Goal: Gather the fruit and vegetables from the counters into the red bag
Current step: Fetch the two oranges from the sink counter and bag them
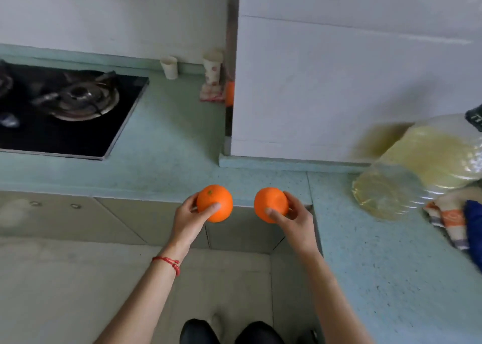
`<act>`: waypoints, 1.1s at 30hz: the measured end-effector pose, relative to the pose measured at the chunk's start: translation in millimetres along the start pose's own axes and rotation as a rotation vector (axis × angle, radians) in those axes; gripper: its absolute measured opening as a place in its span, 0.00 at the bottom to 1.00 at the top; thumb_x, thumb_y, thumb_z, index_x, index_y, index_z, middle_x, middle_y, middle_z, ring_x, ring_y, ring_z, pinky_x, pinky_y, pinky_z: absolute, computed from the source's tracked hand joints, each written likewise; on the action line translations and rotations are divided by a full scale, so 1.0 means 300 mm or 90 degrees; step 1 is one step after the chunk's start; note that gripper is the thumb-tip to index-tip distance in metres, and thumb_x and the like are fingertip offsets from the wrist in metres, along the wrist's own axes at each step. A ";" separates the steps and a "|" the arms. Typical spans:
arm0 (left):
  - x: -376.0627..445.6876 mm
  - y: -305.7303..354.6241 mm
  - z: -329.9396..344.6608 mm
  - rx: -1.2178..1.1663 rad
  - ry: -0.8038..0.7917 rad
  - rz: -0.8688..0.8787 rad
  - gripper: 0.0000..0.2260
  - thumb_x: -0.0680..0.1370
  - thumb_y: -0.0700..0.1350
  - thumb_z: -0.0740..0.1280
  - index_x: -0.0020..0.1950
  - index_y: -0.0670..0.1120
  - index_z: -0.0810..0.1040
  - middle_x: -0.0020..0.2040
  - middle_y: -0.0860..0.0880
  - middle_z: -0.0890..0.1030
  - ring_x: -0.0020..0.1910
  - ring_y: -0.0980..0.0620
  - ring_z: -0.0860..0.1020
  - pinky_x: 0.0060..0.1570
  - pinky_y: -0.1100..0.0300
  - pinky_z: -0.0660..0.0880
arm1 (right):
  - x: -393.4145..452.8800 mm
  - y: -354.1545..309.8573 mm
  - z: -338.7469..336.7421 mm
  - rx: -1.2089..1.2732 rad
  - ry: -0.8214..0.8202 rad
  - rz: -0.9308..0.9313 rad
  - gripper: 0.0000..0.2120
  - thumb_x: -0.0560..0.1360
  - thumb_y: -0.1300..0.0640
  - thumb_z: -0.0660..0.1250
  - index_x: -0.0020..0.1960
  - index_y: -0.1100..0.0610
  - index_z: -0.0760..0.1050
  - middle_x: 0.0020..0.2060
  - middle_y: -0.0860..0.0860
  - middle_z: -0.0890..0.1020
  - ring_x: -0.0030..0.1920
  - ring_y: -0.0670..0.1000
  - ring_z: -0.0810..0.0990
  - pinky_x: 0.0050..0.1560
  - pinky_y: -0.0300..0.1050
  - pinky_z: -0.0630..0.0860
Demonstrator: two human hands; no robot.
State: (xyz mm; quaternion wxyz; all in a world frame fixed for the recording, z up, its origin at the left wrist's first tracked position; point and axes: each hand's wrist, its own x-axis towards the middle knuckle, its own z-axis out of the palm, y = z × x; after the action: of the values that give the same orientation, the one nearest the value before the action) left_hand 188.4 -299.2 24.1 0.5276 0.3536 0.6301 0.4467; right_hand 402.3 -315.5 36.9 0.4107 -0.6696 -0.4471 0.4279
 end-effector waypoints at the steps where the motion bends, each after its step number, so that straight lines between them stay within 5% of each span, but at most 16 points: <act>1: 0.001 0.000 -0.038 -0.009 0.021 -0.001 0.34 0.52 0.58 0.72 0.55 0.46 0.76 0.50 0.44 0.80 0.46 0.48 0.78 0.53 0.49 0.76 | 0.011 -0.017 0.039 -0.007 -0.022 -0.007 0.30 0.67 0.56 0.75 0.67 0.55 0.70 0.56 0.50 0.77 0.53 0.48 0.76 0.49 0.39 0.71; 10: -0.064 -0.027 -0.347 -0.068 0.253 -0.020 0.32 0.50 0.60 0.70 0.51 0.48 0.76 0.43 0.52 0.80 0.43 0.51 0.78 0.47 0.55 0.76 | 0.084 -0.158 0.383 -0.048 -0.273 -0.084 0.30 0.67 0.58 0.75 0.67 0.57 0.69 0.54 0.49 0.76 0.53 0.50 0.75 0.50 0.41 0.70; 16: -0.191 -0.059 -0.465 -0.120 0.467 -0.027 0.38 0.54 0.59 0.72 0.61 0.42 0.75 0.53 0.45 0.78 0.52 0.47 0.77 0.55 0.49 0.76 | 0.094 -0.221 0.605 -0.091 -0.474 -0.145 0.30 0.67 0.58 0.75 0.67 0.57 0.70 0.58 0.52 0.77 0.55 0.50 0.76 0.50 0.40 0.70; 20: -0.283 -0.105 -0.497 -0.173 0.588 -0.059 0.26 0.68 0.46 0.75 0.63 0.44 0.73 0.54 0.47 0.76 0.51 0.48 0.75 0.54 0.51 0.75 | 0.065 -0.257 0.717 -0.123 -0.600 -0.185 0.30 0.68 0.57 0.75 0.68 0.55 0.69 0.60 0.51 0.75 0.55 0.50 0.75 0.51 0.40 0.70; 26: -0.449 -0.171 -0.501 -0.229 0.749 -0.081 0.30 0.64 0.51 0.73 0.63 0.45 0.73 0.55 0.47 0.76 0.52 0.48 0.75 0.53 0.51 0.75 | -0.036 -0.265 0.830 -0.145 -0.772 -0.219 0.28 0.68 0.58 0.75 0.66 0.54 0.71 0.55 0.48 0.76 0.53 0.50 0.76 0.41 0.31 0.71; 30: -0.538 -0.217 -0.528 -0.242 0.825 -0.093 0.24 0.69 0.45 0.74 0.63 0.44 0.73 0.56 0.46 0.76 0.53 0.47 0.75 0.52 0.51 0.74 | -0.117 -0.252 0.893 -0.151 -0.843 -0.224 0.29 0.67 0.58 0.75 0.66 0.55 0.71 0.56 0.50 0.77 0.53 0.50 0.77 0.42 0.32 0.72; 33: -0.605 -0.250 -0.573 -0.264 0.865 -0.099 0.29 0.65 0.49 0.75 0.64 0.44 0.73 0.56 0.45 0.77 0.53 0.46 0.76 0.54 0.50 0.75 | -0.188 -0.244 0.954 -0.162 -0.882 -0.227 0.34 0.63 0.55 0.78 0.66 0.56 0.71 0.56 0.50 0.77 0.53 0.49 0.77 0.42 0.32 0.72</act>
State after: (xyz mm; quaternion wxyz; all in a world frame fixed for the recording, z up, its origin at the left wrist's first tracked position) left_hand 56.9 -524.6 25.0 0.1049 -0.1566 0.7452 0.6396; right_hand 102.0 -301.9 32.0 0.0160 -0.2042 -0.7533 0.6250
